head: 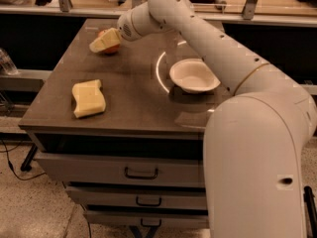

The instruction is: Move apple near paper bowl

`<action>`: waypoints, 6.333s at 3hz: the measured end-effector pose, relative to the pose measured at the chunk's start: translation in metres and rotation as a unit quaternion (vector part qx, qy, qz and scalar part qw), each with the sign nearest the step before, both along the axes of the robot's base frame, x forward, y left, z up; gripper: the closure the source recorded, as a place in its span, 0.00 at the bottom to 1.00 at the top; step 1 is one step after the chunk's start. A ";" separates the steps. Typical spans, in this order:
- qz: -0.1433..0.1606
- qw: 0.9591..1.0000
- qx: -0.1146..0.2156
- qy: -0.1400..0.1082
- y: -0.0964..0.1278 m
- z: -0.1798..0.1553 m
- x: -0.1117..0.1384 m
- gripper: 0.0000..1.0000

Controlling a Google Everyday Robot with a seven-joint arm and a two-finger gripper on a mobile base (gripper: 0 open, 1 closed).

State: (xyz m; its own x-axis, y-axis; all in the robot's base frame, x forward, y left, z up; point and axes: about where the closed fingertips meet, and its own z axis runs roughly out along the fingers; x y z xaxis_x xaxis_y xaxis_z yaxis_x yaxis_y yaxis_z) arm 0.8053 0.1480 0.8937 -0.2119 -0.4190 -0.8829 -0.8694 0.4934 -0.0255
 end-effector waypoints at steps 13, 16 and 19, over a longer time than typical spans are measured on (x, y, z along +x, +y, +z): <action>-0.211 0.971 -0.050 -0.100 -0.402 0.049 -0.179 1.00; -0.146 0.982 -0.094 -0.069 -0.422 -0.018 -0.177 1.00; -0.074 0.992 -0.087 -0.061 -0.367 -0.044 -0.157 0.23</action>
Offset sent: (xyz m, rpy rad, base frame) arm 0.0388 -0.0200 -0.0448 -0.0091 -0.0714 -0.1310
